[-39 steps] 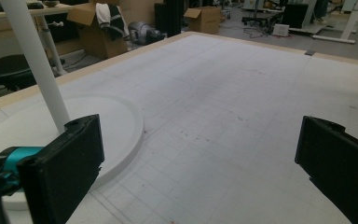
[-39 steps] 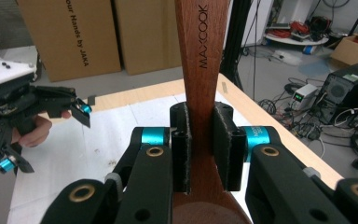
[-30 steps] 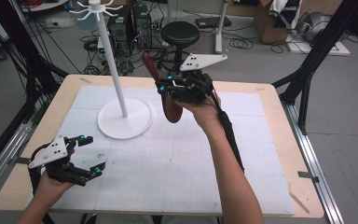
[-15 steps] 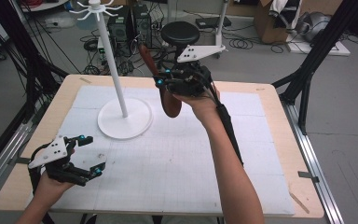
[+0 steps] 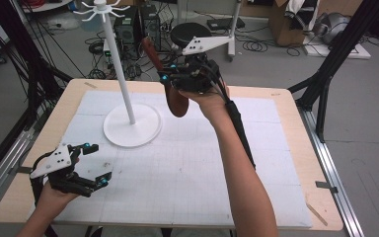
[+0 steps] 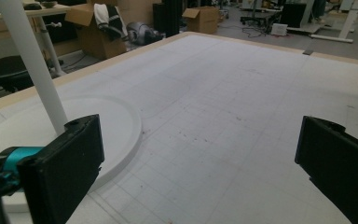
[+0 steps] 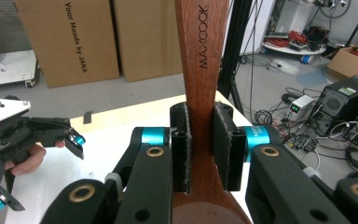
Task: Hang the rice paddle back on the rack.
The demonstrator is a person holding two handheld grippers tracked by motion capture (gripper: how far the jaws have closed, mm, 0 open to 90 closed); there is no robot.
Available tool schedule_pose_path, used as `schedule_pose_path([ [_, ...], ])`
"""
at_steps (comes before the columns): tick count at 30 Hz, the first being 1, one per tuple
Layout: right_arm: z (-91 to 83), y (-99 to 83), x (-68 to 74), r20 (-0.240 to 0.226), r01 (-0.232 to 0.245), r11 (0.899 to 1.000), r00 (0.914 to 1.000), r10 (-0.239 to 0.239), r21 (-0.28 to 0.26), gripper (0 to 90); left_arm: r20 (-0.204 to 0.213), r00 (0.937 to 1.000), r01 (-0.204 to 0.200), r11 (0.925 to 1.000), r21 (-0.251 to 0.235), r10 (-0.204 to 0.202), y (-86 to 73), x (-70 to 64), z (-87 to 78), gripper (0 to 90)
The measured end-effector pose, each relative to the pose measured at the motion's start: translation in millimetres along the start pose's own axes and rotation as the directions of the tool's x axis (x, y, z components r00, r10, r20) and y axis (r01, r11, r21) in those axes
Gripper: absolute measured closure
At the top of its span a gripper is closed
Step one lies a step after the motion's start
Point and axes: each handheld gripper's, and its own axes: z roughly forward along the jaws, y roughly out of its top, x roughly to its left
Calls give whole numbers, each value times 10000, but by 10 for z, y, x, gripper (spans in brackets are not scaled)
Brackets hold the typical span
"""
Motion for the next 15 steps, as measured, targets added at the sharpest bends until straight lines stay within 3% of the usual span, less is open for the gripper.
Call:
schedule_pose_path([
  [15, 110, 177, -20, 6, 114, 9999, 9999, -114, -65, 784, 26, 10000, -34, 10000, -36, 34, 10, 0, -10, 18],
])
